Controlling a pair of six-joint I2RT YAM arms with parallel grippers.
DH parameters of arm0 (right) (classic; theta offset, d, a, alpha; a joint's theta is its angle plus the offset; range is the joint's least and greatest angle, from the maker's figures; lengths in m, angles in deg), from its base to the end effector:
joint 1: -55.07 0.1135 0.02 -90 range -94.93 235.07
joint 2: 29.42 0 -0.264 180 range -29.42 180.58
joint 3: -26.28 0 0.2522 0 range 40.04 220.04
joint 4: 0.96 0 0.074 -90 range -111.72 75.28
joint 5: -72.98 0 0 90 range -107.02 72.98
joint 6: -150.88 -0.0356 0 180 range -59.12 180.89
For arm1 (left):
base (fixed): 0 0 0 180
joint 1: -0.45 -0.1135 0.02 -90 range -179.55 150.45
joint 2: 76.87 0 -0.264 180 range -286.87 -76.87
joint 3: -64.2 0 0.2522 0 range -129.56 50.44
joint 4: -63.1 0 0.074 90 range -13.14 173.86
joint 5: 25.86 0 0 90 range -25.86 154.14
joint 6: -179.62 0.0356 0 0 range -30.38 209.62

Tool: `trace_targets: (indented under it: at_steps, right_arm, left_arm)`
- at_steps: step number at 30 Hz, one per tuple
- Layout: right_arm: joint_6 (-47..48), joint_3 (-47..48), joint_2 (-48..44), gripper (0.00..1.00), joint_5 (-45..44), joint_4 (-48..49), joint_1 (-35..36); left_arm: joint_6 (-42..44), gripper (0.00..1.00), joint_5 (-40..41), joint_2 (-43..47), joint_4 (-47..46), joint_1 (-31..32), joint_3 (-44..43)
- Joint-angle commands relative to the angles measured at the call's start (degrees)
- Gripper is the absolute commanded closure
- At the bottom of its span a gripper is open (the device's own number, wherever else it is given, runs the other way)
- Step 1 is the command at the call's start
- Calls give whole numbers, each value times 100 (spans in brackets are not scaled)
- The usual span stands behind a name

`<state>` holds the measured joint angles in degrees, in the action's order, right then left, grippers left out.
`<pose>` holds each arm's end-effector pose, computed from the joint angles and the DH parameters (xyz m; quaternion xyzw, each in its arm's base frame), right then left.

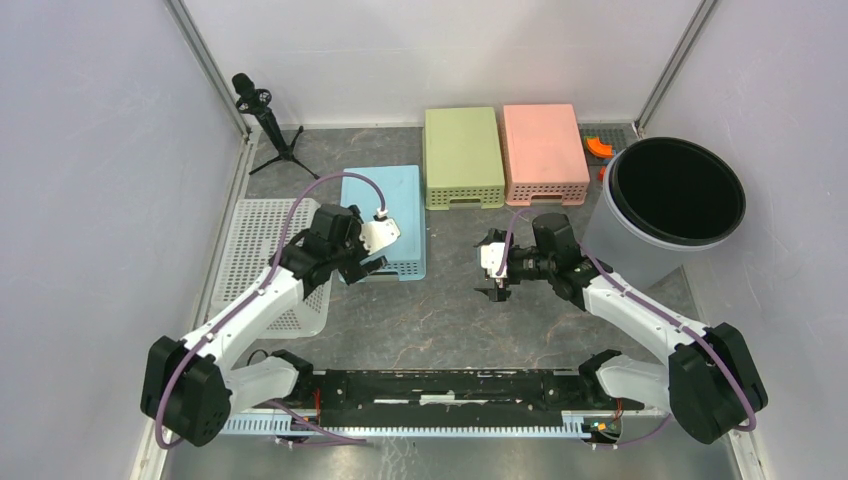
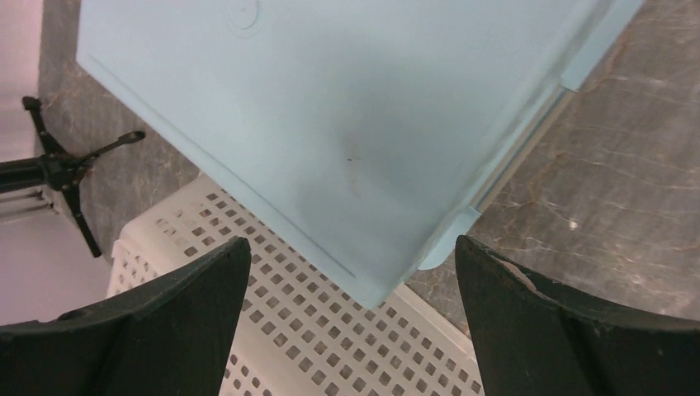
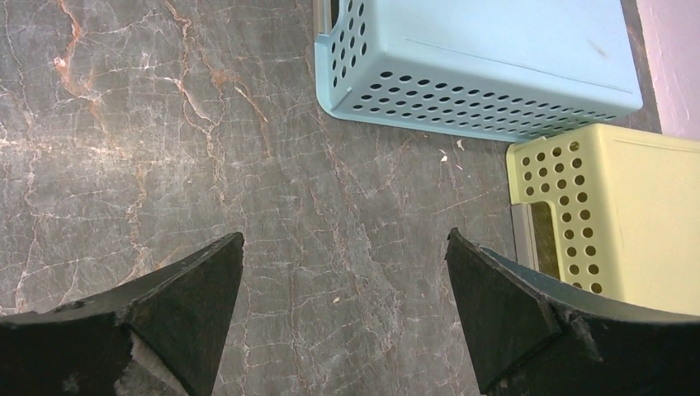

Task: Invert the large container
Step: Move the container to the center of the board.

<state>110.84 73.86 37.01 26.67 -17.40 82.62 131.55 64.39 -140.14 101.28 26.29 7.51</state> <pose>0.1966 0.1303 0.2164 -0.6494 0.5359 0.2413 0.4826 0.2067 -0.0999 0.2432 0.5139 0.7668 0.0558 0.3805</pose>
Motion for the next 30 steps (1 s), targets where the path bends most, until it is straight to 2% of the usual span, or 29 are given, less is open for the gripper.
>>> trace_targets:
  at_steps: [1,13,30]
  right_arm:
    - [56,4,-104,2,130,34,-61]
    - [101,8,-92,2,132,9,-66]
    - [-170,240,129,2,292,-248,-179]
  left_arm:
    - [239,0,539,-159,-620,12,-95]
    - [81,0,615,-689,-759,19,-309]
    - [-84,0,864,-1508,-622,17,-1116]
